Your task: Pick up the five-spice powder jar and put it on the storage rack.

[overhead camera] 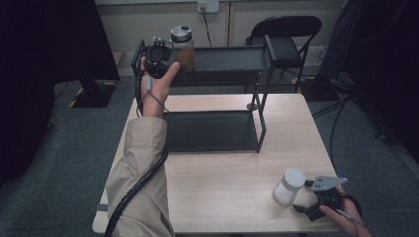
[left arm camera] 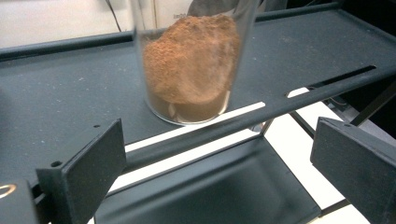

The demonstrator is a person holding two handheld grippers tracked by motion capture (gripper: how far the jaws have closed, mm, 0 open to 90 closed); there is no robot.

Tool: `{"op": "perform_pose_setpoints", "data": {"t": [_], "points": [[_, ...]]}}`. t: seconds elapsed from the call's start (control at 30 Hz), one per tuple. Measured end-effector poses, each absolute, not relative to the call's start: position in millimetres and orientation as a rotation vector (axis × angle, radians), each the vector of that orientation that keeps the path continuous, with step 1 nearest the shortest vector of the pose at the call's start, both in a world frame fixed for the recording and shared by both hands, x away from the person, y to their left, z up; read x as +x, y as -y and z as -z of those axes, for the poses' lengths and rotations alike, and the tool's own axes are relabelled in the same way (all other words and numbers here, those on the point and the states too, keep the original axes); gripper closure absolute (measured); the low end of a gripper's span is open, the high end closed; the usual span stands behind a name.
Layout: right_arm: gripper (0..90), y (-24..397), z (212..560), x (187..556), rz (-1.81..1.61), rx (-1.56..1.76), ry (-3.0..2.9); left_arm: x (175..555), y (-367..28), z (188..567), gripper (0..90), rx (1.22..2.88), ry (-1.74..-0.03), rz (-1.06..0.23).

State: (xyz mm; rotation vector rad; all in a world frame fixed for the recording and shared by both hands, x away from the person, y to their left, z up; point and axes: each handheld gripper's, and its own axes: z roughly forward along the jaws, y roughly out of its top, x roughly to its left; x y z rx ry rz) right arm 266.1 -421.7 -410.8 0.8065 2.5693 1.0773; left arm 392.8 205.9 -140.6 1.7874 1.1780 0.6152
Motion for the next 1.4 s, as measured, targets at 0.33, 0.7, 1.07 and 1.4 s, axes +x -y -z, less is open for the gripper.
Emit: {"op": "perform_pose_setpoints", "data": {"t": [0.33, 0.7, 1.07, 1.4], "points": [[0.0, 421.7, 410.7, 266.1, -1.077, 0.806, -2.569, 381.0, -203.4, 153.8, 2.9, 1.786, -1.165, -0.605], [0.0, 421.7, 410.7, 266.2, -1.077, 0.806, -2.569, 376.8, -204.5, 179.2, 2.9, 1.773, -1.175, -0.581], [0.0, 421.7, 410.9, 266.0, -1.079, 0.807, -2.568, 376.8, -201.4, 210.2, 2.9, 1.754, -1.163, -0.563], [0.0, 421.7, 411.0, 266.1, -1.079, 0.806, -2.568, 379.8, -194.1, 232.2, 2.9, 1.760, -1.174, -0.541]]}}
